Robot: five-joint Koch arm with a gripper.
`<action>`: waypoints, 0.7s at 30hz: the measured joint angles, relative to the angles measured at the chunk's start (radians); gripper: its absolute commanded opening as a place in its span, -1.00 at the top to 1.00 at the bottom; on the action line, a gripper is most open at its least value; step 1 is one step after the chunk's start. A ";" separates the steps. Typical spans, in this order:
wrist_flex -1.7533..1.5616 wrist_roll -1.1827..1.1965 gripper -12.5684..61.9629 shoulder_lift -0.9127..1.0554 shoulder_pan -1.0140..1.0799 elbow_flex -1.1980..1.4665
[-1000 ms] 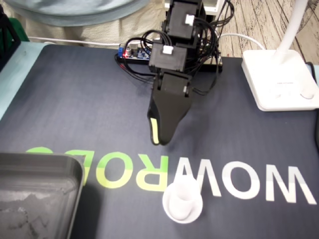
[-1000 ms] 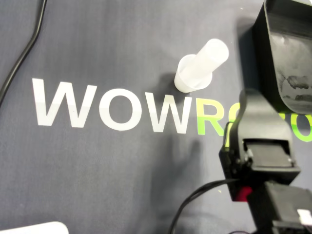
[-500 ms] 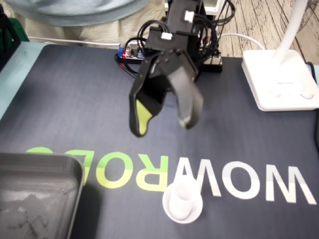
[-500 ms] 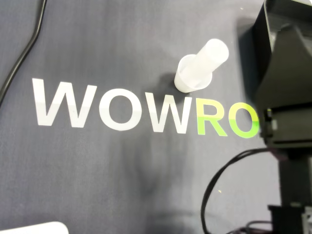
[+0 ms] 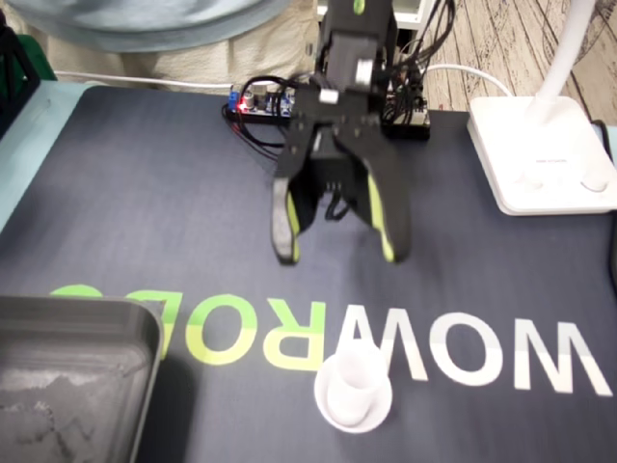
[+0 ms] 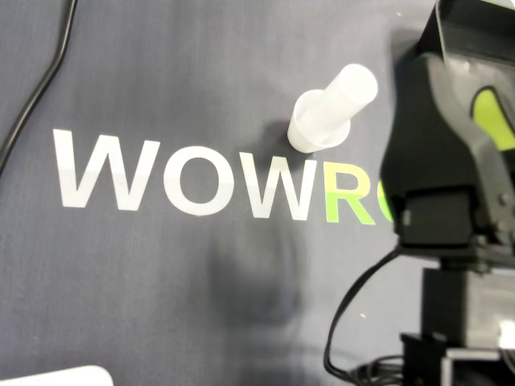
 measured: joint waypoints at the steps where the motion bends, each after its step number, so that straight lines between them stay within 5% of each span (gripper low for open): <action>1: -0.026 -0.003 -0.22 -0.020 0.000 0.000; 21: -0.063 -0.011 -0.24 -0.305 -0.083 -0.150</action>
